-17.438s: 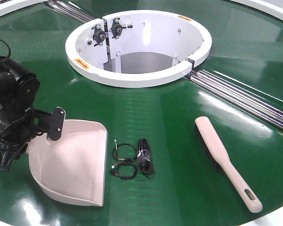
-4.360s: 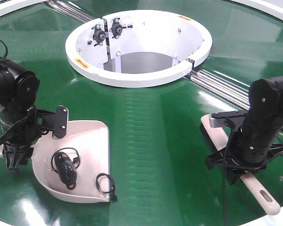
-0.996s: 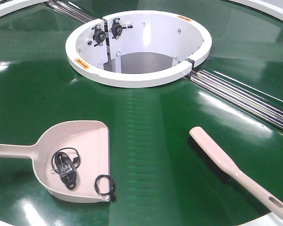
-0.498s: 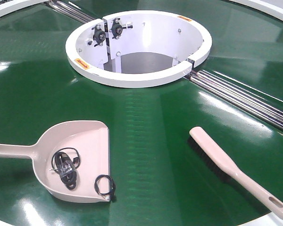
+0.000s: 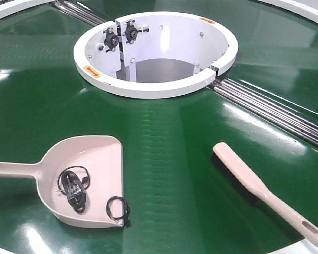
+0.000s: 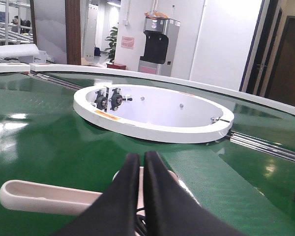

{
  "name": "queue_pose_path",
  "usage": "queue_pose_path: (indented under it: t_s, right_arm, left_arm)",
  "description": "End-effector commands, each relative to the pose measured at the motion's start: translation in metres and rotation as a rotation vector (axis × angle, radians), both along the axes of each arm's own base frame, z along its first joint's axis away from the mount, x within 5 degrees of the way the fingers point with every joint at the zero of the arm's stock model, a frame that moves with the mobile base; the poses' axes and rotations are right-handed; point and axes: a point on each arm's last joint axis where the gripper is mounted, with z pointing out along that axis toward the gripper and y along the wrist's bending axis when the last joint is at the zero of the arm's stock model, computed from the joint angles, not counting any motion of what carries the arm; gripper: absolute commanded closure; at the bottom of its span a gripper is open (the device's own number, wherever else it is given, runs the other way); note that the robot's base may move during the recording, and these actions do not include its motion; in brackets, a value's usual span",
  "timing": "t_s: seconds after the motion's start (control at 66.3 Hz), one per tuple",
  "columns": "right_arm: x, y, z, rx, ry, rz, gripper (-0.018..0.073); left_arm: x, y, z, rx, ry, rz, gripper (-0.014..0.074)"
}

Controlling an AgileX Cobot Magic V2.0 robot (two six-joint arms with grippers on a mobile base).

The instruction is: Clean and inspect green conveyor with broom and dustpan

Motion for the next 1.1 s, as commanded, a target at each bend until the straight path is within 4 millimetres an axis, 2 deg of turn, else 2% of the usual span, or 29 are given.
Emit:
queue_pose_path:
  t_s: [0.0, 0.845, 1.086]
  right_arm:
    - [-0.0004, -0.0008, 0.0147, 0.009, -0.087, -0.01, 0.0568]
    - [-0.0004, -0.0011, 0.0146, -0.006, -0.09, -0.014, 0.0568]
    - [0.001, -0.0095, 0.0149, -0.033, -0.099, -0.169, 0.0568]
  left_arm:
    - [-0.001, 0.0011, 0.0028, -0.025, -0.075, 0.008, 0.0603]
    - [-0.001, 0.0011, 0.003, -0.025, -0.075, 0.008, 0.0603]
    - [-0.001, 0.0011, 0.003, -0.025, -0.075, 0.008, 0.0603]
